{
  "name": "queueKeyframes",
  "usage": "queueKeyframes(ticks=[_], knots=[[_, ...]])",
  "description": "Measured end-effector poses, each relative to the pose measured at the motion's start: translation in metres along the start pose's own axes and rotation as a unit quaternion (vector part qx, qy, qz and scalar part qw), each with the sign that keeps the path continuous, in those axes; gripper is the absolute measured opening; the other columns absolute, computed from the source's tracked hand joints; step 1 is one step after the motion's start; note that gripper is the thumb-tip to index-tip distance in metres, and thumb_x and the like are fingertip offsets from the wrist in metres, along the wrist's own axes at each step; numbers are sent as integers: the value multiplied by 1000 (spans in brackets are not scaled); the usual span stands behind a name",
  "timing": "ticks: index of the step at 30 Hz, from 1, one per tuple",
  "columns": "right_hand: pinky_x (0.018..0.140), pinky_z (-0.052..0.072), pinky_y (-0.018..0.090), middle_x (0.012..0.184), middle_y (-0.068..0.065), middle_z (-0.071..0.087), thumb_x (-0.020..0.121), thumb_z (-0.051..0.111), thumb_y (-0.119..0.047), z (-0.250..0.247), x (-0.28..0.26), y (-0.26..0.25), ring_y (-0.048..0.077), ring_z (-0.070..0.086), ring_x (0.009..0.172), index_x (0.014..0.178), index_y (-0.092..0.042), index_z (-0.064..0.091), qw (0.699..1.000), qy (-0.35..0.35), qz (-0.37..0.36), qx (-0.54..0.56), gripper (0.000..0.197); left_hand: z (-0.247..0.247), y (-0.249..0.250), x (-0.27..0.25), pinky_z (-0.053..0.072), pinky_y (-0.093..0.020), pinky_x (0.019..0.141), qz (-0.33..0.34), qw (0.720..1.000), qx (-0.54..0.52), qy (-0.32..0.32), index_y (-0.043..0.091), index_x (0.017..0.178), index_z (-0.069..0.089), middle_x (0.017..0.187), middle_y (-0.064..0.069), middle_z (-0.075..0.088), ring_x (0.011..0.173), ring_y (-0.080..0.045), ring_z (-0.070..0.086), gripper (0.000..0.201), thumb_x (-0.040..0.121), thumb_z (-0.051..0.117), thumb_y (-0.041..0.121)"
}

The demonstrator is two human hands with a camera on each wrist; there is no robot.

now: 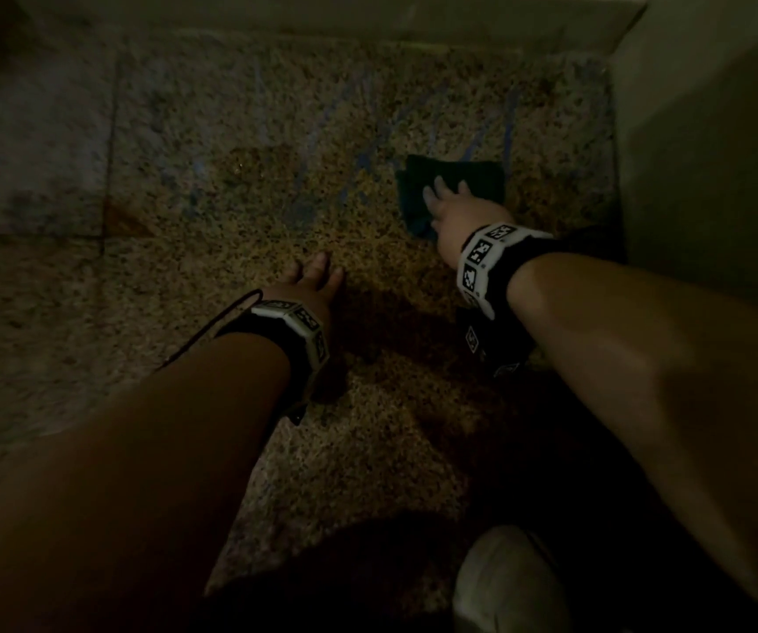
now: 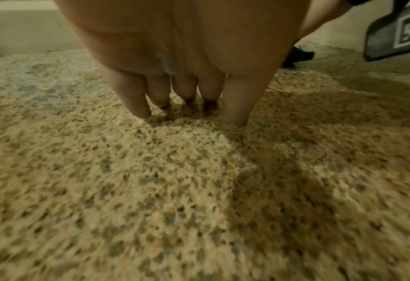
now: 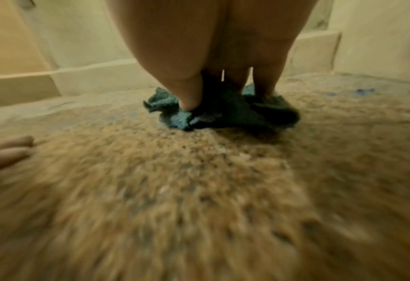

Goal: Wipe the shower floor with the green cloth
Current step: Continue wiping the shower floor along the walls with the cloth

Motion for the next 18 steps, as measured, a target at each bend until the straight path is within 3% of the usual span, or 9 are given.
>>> queueKeyframes(ticks=[6, 10, 13, 15, 18], knots=[[113, 12, 55, 158, -1, -15, 101, 37, -11, 52, -33, -11, 30, -9, 145, 152, -23, -6, 996, -47, -68, -41, 68, 1, -5, 5, 22, -50, 114, 8, 999, 35, -22, 33, 146, -22, 152, 5, -30, 145, -27, -9, 105, 85, 62, 50], [115, 9, 50, 158, -6, -16, 100, 39, -5, 68, -54, -22, 24, -9, 146, 152, -26, -4, 995, -35, -94, -26, 70, 3, -2, -2, 4, -50, 116, 11, 998, 54, -19, 31, 146, -24, 151, 1, -33, 144, -29, -16, 108, 84, 62, 51], [116, 8, 48, 158, -6, -17, 98, 42, 0, 58, -50, -20, 23, -10, 146, 152, -26, -4, 995, -29, -94, -6, 75, 5, -9, -3, -2, -51, 116, -6, 997, 81, 1, 42, 142, -26, 148, 0, -39, 140, -33, -25, 115, 78, 68, 54], [116, 8, 48, 158, -5, -16, 97, 41, 4, 46, -44, -21, 24, -10, 146, 152, -26, -3, 995, -5, -95, 10, 76, 1, -15, -4, 2, -53, 114, -6, 997, 72, -12, 50, 138, -25, 146, -1, -42, 140, -35, -25, 118, 75, 74, 47], [116, 10, 49, 158, -4, -16, 99, 37, 2, 18, -28, -30, 25, -10, 146, 152, -24, -5, 997, 2, -73, 18, 72, -7, -19, -10, 15, -52, 113, 2, 996, 74, -45, 51, 140, -21, 147, 1, -40, 142, -35, -20, 114, 78, 74, 36]])
Point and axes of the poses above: each hand's wrist, its own x-axis towards the middle knuckle, its own z-axis out of the palm, y = z × x, the point moved 7 cm from there along x, towards the middle knuckle
